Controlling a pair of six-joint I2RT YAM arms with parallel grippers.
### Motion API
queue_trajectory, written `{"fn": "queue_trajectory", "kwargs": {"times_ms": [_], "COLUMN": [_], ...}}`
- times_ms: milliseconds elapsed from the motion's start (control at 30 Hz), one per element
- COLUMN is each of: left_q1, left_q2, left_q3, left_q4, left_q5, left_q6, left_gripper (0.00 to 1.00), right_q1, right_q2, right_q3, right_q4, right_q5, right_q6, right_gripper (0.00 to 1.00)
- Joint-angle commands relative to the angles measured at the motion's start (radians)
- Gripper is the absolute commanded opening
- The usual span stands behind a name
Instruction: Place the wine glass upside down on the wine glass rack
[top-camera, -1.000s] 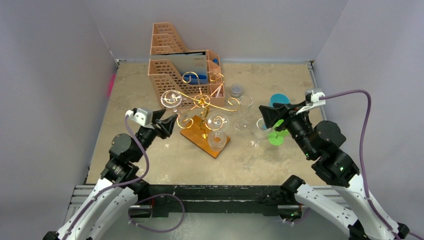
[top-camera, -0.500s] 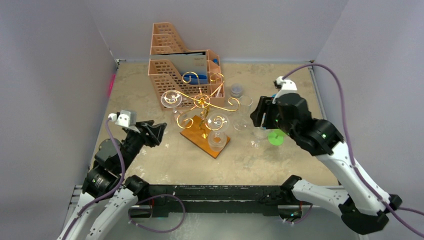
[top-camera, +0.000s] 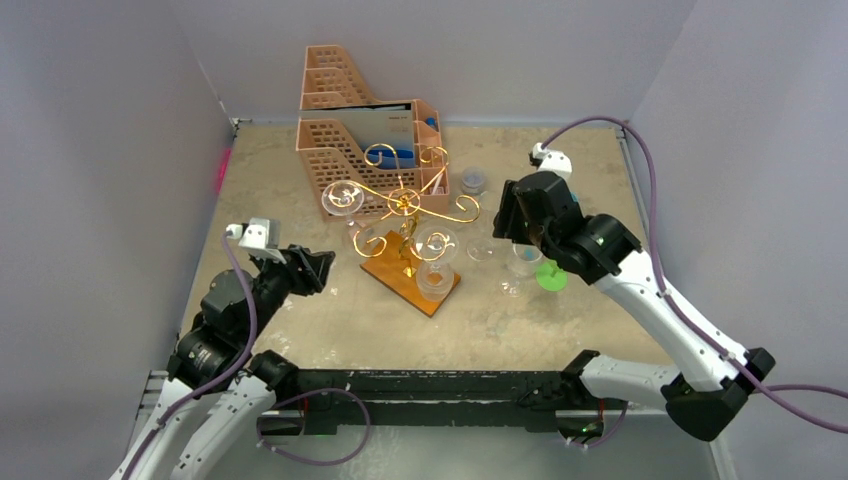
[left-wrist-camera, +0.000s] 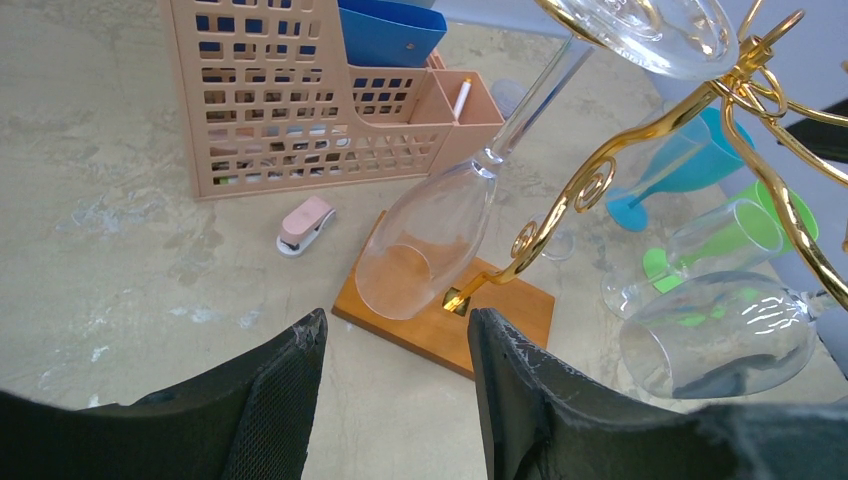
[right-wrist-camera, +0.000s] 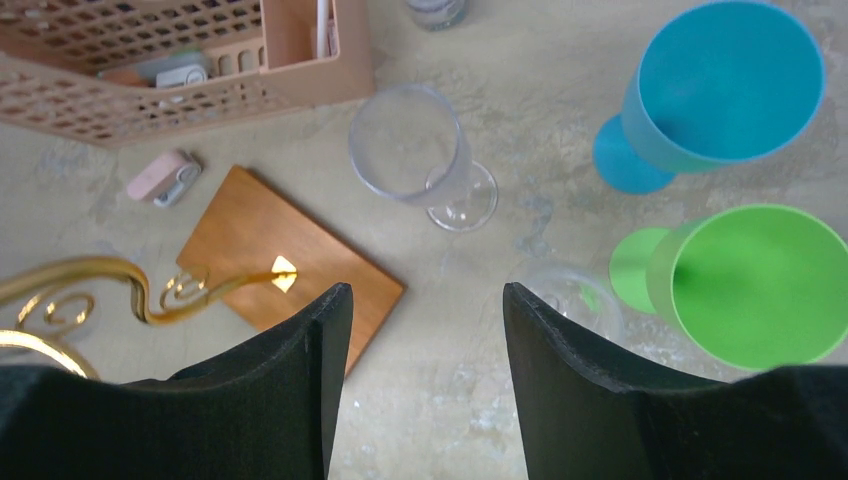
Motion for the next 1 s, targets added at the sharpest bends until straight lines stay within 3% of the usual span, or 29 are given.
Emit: {"fn": "queue_trajectory", "kwargs": {"times_ms": [0,333,633,967], "left_q1": [0.004,0.004,0.004,0.006], "left_q2": [0.010,-0.009,0.019,0.011], "left_q3": [0.013,0.006,0.010,0.000], "left_q4": [0.029,0.071,0.089,0.118], "left_q5": [0.017,0.034,0.058,0.094], "left_q6": [-0.023,0.014,0.017,0.031], "left_gripper": [0.53,0.53,0.53,0.53], "right_q1": [-0.027,-0.122,-0.156,-0.153], "right_q2": [0.102,0.247,0.343,0.426], "right_q3": [0.096,0.183,0.237,0.319], "right_q4": [0.036,-0.070,-0.109,-0.123], "right_q5": [0.083,-0.018,-0.114,-0.101], "right_q6": [0.008,0.007,-0.038,-0.122], "right_gripper": [0.59,0.58,0.44,0.19]}}
